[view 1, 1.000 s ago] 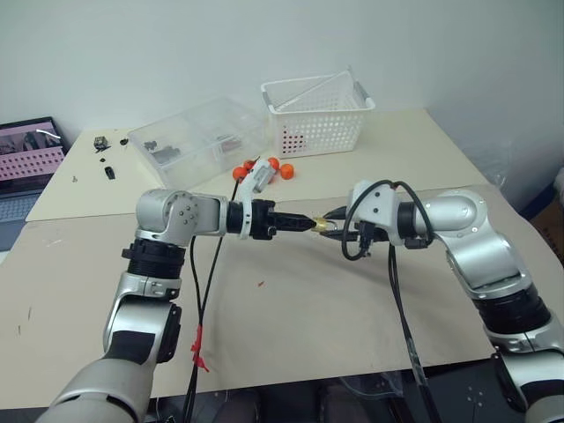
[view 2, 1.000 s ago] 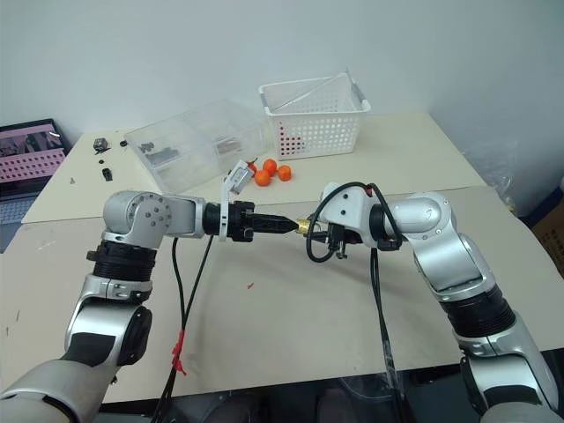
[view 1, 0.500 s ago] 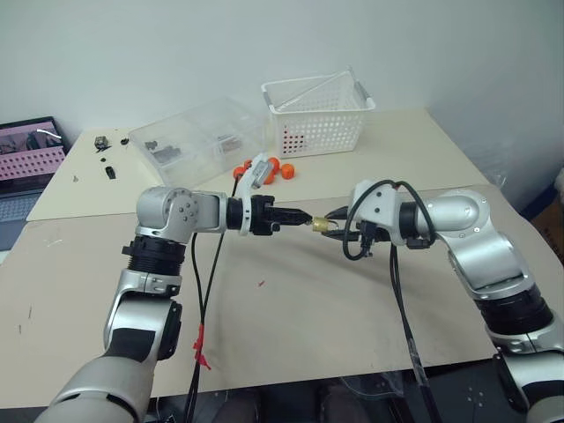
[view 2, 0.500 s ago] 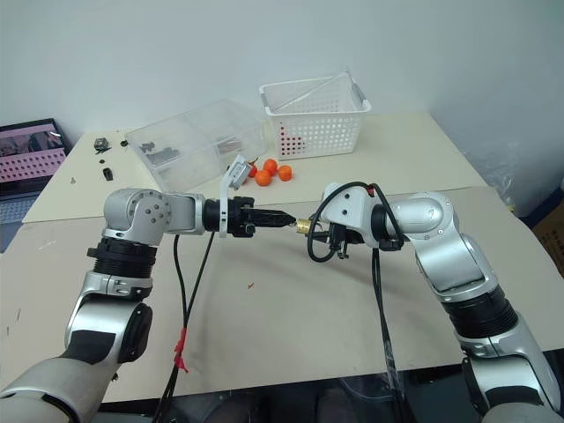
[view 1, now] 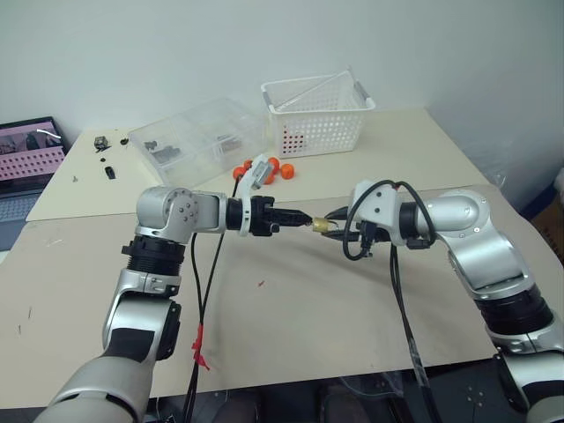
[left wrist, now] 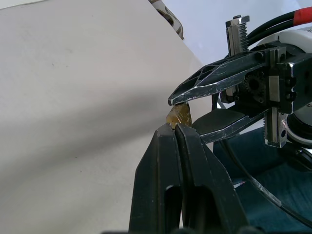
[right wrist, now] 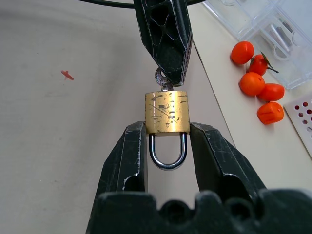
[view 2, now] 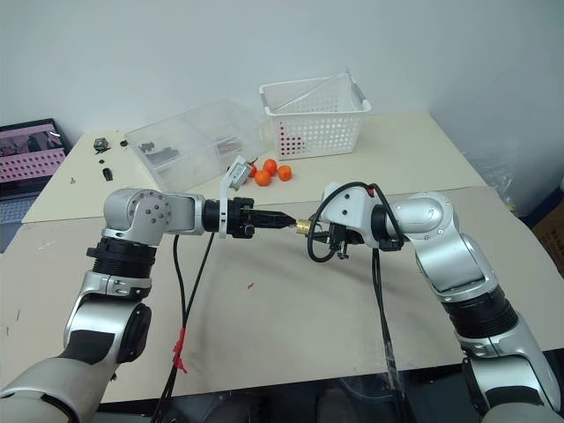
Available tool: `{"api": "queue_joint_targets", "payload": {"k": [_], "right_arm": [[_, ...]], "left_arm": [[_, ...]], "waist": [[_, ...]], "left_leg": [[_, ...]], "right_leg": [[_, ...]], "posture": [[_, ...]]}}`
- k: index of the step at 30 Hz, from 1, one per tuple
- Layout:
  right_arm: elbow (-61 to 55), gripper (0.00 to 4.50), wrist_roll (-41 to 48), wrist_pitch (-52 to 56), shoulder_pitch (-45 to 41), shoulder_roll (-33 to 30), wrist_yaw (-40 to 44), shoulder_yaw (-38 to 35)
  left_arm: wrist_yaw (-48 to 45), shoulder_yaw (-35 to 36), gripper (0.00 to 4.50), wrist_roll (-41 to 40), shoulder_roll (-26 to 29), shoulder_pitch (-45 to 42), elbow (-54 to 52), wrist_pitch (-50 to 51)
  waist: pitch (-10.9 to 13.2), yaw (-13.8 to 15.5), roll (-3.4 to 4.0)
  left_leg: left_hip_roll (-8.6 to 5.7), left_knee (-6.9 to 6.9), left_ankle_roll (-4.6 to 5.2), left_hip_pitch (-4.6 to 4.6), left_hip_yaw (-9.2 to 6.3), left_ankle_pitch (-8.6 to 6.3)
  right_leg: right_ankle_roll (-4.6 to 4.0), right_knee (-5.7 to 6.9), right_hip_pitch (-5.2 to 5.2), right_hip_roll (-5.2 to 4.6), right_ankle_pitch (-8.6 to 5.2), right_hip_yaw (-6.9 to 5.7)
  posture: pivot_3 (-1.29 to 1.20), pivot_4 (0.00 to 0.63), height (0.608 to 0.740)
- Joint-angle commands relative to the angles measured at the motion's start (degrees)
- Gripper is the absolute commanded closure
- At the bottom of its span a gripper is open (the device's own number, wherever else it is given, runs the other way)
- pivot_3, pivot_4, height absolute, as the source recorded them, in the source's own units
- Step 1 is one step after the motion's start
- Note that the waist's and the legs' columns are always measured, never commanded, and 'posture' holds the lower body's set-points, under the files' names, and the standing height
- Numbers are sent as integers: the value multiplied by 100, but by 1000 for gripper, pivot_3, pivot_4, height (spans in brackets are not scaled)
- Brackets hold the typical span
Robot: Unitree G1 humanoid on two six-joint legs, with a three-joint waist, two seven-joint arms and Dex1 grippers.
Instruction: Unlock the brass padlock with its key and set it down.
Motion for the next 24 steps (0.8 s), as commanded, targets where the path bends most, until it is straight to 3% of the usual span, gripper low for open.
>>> {"api": "queue_joint_targets", "payload": {"k": [1,8,14,24], "right_arm": [[-204,3587,73,11,-82,-80,-60,-195],[-161,3587,58,-11,-134,-80,-36,-170],[-141,3587,59,-27,-157,-74,-31,-159],[-162,3587,62,3,-139,-71,-61,-154]], "left_arm": [[-80,-47,4420,-37,41,-98,-203,37],[-449,-478,4420,104,295,-9,-642,-321],[-976,-1179,4420,674,785,130,-1064,-1322],[-1269,-1281,4420,938,855,204,-1103,-1797]], "waist": [[0,0,0],[0,-2,0],[0,2,0],[0,4,0]], "left_leg": [[0,0,0,0,0,0],[0,0,0,0,0,0],[0,-2,0,0,1,0],[0,-2,2,-1,1,-1]], "right_leg": [[0,0,0,0,0,0],[0,0,0,0,0,0],[0,-1,0,0,0,2],[0,-2,0,0,0,1]], "posture": [[0,150,740],[0,150,740],[0,150,740],[0,150,740]]}}
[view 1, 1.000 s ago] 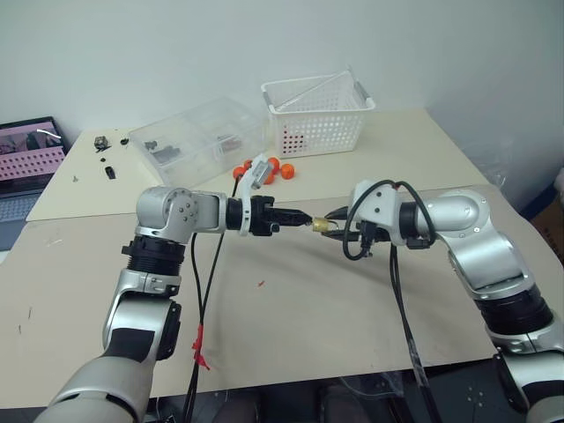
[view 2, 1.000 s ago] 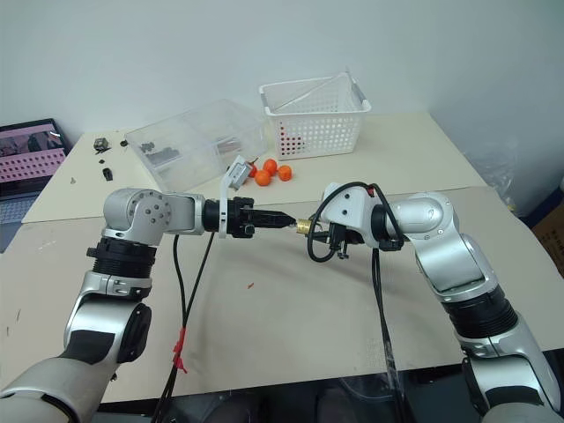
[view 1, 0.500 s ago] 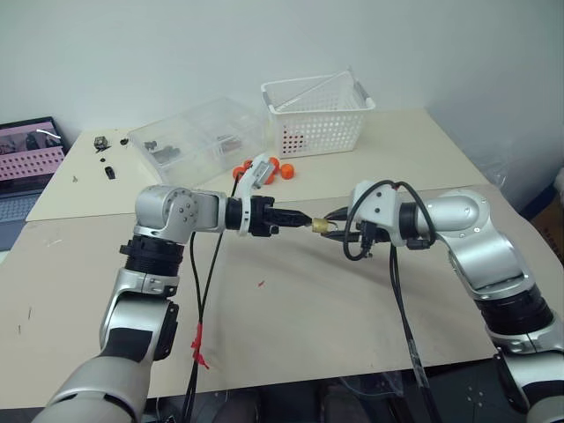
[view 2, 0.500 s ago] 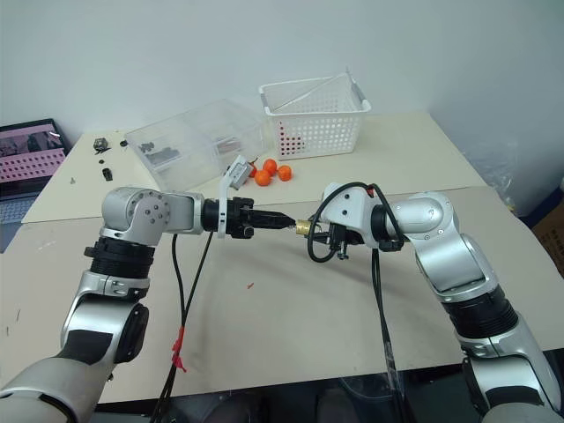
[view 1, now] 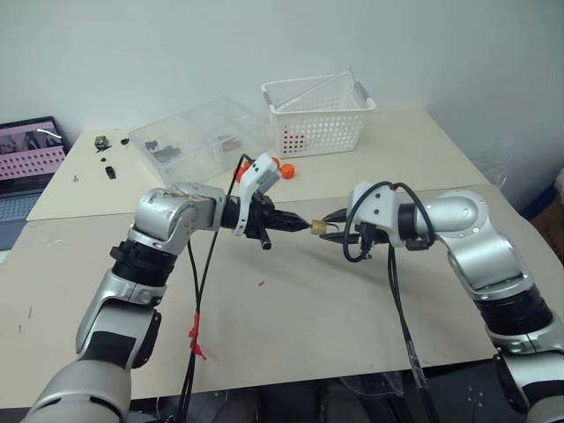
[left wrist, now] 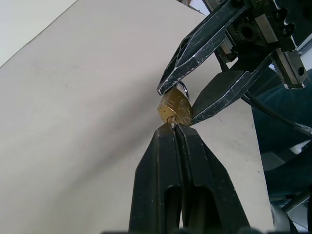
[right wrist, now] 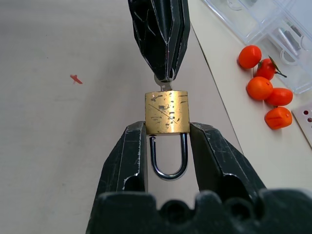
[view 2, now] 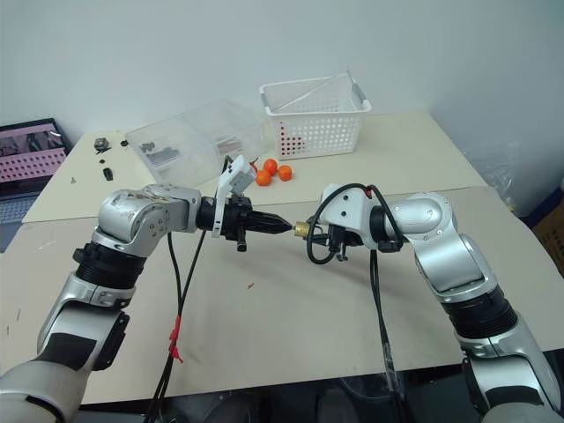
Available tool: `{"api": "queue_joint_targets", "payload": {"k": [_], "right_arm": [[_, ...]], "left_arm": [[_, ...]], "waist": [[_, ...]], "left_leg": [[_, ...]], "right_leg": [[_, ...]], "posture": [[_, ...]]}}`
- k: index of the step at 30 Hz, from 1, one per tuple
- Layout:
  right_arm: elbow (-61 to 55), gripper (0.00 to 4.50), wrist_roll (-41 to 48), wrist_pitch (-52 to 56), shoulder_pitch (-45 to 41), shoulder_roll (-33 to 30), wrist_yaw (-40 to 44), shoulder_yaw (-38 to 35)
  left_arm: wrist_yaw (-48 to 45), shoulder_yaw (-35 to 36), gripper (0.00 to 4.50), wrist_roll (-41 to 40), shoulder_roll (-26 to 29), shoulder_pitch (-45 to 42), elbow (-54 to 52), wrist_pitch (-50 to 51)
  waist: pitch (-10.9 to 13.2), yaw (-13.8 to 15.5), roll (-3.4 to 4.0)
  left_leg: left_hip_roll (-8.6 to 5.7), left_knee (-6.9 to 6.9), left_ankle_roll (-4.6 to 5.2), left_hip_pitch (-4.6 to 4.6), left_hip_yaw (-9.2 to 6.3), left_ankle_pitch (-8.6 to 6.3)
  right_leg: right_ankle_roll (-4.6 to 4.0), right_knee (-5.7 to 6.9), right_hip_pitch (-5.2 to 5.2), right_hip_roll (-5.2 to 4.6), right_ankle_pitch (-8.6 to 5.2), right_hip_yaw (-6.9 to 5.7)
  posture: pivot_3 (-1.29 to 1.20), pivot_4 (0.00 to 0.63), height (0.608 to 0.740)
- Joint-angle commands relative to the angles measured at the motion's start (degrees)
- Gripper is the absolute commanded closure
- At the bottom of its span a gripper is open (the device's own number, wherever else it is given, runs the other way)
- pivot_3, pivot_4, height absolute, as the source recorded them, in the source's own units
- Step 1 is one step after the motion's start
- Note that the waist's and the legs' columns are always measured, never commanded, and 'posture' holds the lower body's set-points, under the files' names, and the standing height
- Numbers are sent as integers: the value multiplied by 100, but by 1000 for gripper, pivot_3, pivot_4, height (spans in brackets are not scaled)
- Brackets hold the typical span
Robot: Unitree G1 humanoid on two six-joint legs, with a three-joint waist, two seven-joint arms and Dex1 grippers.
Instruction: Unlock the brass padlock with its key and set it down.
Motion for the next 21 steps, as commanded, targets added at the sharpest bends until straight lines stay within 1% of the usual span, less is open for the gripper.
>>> {"api": "queue_joint_targets", "payload": {"k": [1,6,18,21], "right_arm": [[-130,3587,3,-16,-135,-70,-114,-188],[-133,3587,-6,-10,-128,-80,-109,-190],[-181,3587,23,36,-140,-96,-71,-188],[-184,3587,33,33,-140,-111,-57,-185]], "left_arm": [[-130,-35,4420,64,45,4,-114,-78],[-135,-17,4420,129,9,-13,-102,-76],[425,612,4420,-218,-374,-61,400,1139],[524,745,3676,-275,-418,-64,461,1288]], "waist": [[0,0,0],[0,-5,0],[0,-10,0],[0,-10,-1]], "left_leg": [[0,0,0,0,0,0],[0,0,0,0,0,0],[0,6,2,0,0,-1],[0,6,1,1,0,0]], "right_leg": [[0,0,0,0,0,0],[0,0,0,1,0,0],[0,3,0,2,0,-2],[0,4,0,3,0,-2]], "posture": [[0,150,740],[0,150,740],[0,150,740],[0,150,740]]}}
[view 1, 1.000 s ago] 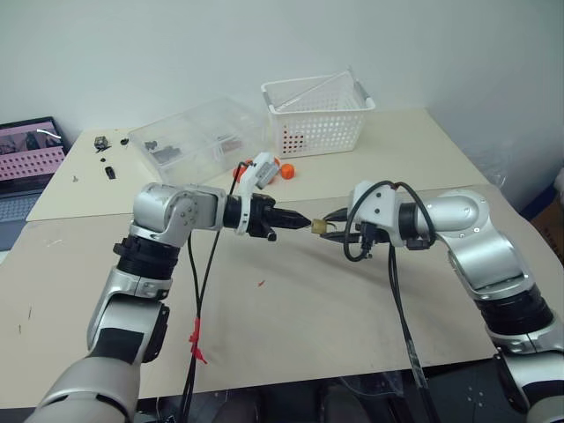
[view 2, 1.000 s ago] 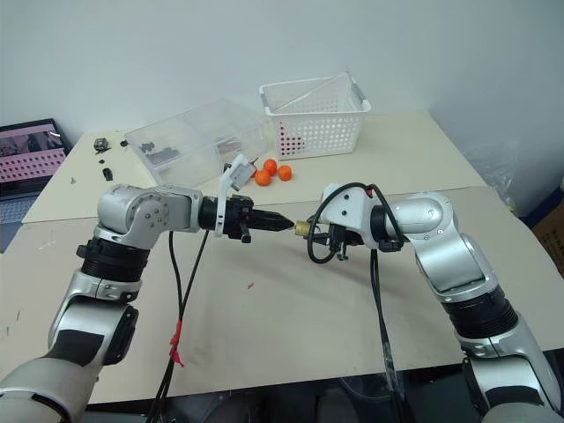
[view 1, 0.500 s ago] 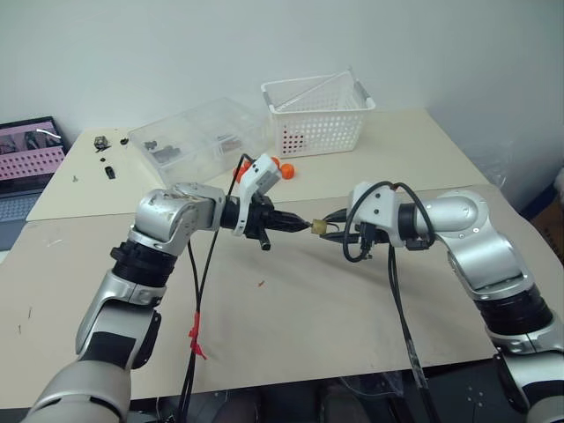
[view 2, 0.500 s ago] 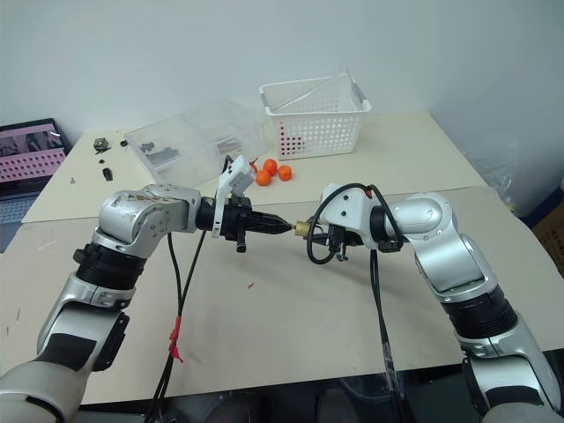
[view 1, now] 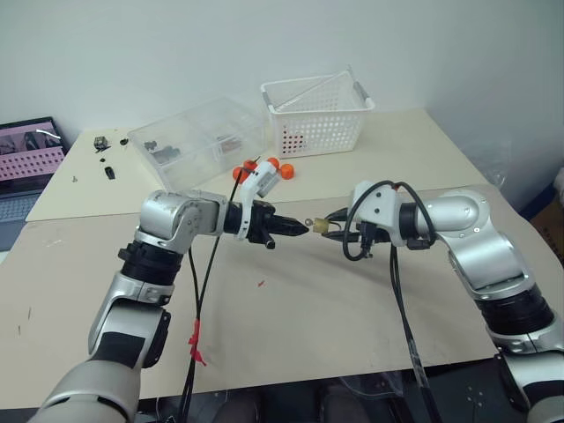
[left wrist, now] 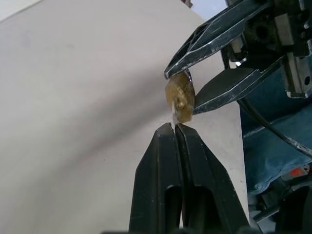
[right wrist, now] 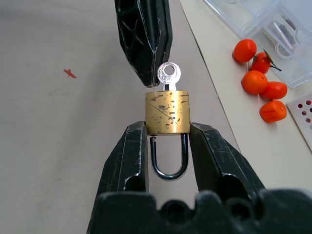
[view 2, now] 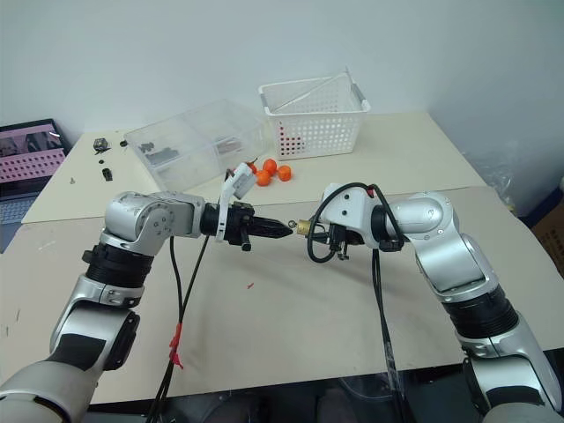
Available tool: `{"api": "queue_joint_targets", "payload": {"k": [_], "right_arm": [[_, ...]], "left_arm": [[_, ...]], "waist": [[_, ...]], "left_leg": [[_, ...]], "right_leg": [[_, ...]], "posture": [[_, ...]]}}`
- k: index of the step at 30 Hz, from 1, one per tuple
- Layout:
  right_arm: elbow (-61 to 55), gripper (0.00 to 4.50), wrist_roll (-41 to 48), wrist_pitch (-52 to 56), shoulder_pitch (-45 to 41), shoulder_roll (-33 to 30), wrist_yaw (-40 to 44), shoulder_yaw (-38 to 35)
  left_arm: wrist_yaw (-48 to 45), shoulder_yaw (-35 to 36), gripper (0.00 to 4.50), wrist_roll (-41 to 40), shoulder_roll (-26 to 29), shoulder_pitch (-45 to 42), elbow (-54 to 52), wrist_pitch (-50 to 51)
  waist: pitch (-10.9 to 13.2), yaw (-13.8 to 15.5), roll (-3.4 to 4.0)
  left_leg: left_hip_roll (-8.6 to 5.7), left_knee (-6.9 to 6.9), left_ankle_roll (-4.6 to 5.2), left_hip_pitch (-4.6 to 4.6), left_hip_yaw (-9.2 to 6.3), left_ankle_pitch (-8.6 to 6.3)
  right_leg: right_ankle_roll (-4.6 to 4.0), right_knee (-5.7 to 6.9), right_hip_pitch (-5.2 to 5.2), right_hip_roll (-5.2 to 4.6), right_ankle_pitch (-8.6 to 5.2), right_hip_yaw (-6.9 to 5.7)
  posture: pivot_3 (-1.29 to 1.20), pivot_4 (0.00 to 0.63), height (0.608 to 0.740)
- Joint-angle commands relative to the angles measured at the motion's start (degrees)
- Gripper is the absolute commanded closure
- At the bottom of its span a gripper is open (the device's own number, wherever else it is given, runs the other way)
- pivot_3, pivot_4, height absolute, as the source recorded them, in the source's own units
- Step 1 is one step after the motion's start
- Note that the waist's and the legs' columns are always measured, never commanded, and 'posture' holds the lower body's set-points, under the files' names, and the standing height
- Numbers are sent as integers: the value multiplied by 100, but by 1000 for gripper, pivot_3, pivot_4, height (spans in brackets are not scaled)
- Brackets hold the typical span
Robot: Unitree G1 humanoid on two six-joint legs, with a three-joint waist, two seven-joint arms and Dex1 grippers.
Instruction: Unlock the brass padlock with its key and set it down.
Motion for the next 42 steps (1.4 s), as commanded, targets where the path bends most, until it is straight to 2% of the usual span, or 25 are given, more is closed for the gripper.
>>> {"api": "queue_joint_targets", "payload": {"k": [1,4,6,11,17,42], "right_arm": [[-179,3587,58,-14,-138,-89,-18,-164],[-164,3587,57,-23,-148,-89,-10,-153],[-159,3587,57,-26,-147,-92,-5,-149],[-154,3587,46,-34,-133,-96,-6,-143],[-215,3587,55,11,-123,-86,-29,-147],[-459,3587,144,281,-245,-63,-75,-158]], "left_arm": [[138,360,3307,-190,-52,-98,-5,197],[257,556,2033,-314,-138,-147,15,399],[319,689,1404,-427,-196,-173,-15,561],[546,1103,1404,-770,-411,-285,-19,1125],[722,1160,1404,-800,-555,-336,37,1107],[654,723,1404,-717,-566,-220,8,559]], "waist": [[0,4,0],[0,9,0],[0,10,0],[0,10,0],[0,6,0],[0,8,0]], "left_leg": [[0,0,0,0,0,0],[-1,0,0,0,0,0],[-1,0,0,-1,0,0],[-1,0,0,-1,0,0],[0,1,-1,0,0,0],[0,0,-2,0,1,0]], "right_leg": [[0,0,0,0,0,0],[0,-1,1,-3,0,0],[0,-2,1,-3,0,1],[0,-2,0,-2,0,0],[0,-1,1,-2,0,1],[0,-2,0,-3,0,3]], "posture": [[0,150,740],[0,150,740],[0,150,740],[0,150,740],[0,150,740],[0,150,740]]}}
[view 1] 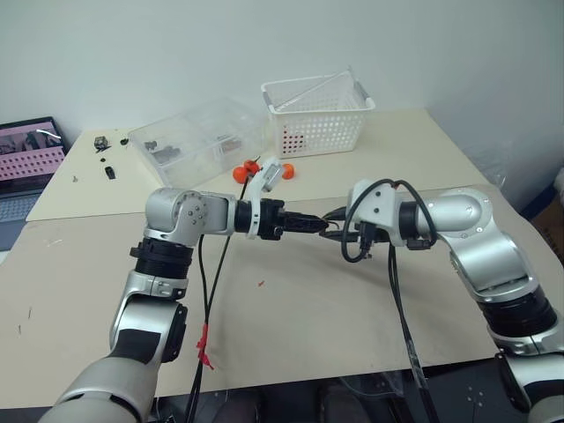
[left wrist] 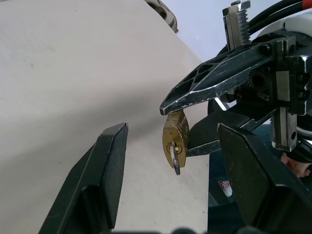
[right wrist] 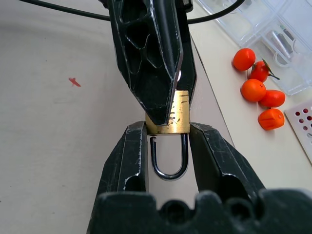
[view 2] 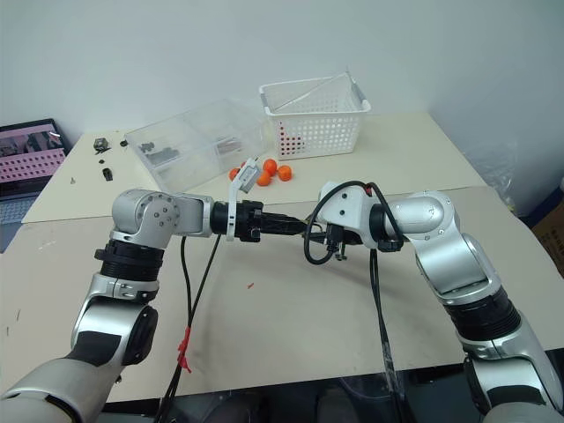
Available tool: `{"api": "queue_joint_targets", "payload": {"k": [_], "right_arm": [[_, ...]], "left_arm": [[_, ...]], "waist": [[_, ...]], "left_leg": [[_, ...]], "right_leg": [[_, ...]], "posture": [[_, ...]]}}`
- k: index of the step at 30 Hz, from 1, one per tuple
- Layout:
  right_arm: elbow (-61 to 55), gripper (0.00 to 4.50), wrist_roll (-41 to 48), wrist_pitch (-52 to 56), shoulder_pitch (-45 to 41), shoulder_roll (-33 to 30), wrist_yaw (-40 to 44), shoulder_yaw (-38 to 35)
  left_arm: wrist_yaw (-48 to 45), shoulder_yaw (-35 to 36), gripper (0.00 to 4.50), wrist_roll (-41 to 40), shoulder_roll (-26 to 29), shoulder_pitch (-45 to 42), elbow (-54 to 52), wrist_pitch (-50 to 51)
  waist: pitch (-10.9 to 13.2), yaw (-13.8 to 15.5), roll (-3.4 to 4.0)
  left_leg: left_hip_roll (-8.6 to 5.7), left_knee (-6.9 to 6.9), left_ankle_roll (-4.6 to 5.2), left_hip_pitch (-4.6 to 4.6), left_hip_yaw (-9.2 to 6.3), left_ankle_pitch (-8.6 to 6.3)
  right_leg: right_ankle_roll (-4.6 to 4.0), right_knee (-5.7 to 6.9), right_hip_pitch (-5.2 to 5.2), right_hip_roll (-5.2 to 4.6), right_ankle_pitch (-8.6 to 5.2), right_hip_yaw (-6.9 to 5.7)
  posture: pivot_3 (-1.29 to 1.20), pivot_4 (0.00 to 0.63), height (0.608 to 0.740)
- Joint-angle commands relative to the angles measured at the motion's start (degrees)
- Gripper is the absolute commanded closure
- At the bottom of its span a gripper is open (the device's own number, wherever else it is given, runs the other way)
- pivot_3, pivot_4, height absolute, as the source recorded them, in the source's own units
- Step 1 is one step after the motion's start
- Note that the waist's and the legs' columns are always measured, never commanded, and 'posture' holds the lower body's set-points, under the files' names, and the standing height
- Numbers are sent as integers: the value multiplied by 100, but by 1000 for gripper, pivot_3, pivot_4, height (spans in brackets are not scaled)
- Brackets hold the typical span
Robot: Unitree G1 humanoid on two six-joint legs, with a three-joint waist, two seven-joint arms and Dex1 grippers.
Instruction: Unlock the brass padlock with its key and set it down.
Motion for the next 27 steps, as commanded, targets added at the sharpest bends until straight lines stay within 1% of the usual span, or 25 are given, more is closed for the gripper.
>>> {"api": "queue_joint_targets", "payload": {"k": [1,4,7,8,10,12,13,14,25,27], "right_arm": [[-113,3587,66,3,-196,-38,-49,-153],[-91,3587,68,-9,-214,-55,-41,-168],[-92,3587,69,-7,-224,-68,-40,-184],[-101,3587,71,-3,-222,-69,-41,-186],[-112,3587,72,5,-221,-71,-43,-191],[-120,3587,74,12,-219,-75,-45,-195],[-124,3587,74,14,-219,-78,-47,-196],[-130,3587,79,22,-220,-81,-49,-198],[-156,3587,204,197,-232,-75,-34,-252],[-166,2607,266,271,-220,-84,-22,-267]], "left_arm": [[-61,26,1404,-52,51,-38,-164,-93],[-41,41,1404,-25,42,-67,-110,-135],[13,104,2128,13,5,-135,41,-205],[6,106,2592,10,3,-137,46,-206],[-12,118,3195,-11,-5,-147,54,-192],[-21,128,3982,-24,-12,-152,57,-176],[-27,128,4307,-34,-14,-152,56,-165],[-46,119,4455,-54,-14,-149,50,-146],[-149,-18,4454,-78,25,-168,23,-82],[-156,-25,4454,-65,31,-183,43,-102]], "waist": [[0,1,0],[0,3,0],[0,2,0],[0,2,0],[0,4,0],[0,4,0],[0,3,0],[0,0,0],[0,2,0],[0,2,0]], "left_leg": [[0,0,0,0,0,0],[0,0,0,0,0,0],[0,0,0,0,0,0],[0,0,0,0,0,0],[0,0,0,0,0,0],[0,0,0,0,0,0],[0,0,0,-1,0,0],[0,0,0,0,0,0],[0,0,0,0,0,0],[0,0,0,0,0,0]], "right_leg": [[0,0,0,0,0,0],[0,0,0,0,0,0],[0,0,0,0,0,0],[0,0,0,0,0,0],[0,0,0,0,0,0],[0,0,0,0,0,0],[0,0,0,0,0,0],[0,0,0,-1,0,0],[0,0,0,0,0,0],[0,0,0,-1,0,0]], "posture": [[0,150,740],[0,150,740],[0,150,740],[0,150,740],[0,150,740],[0,150,740],[0,150,740],[0,150,740],[0,150,740],[0,150,740]]}}
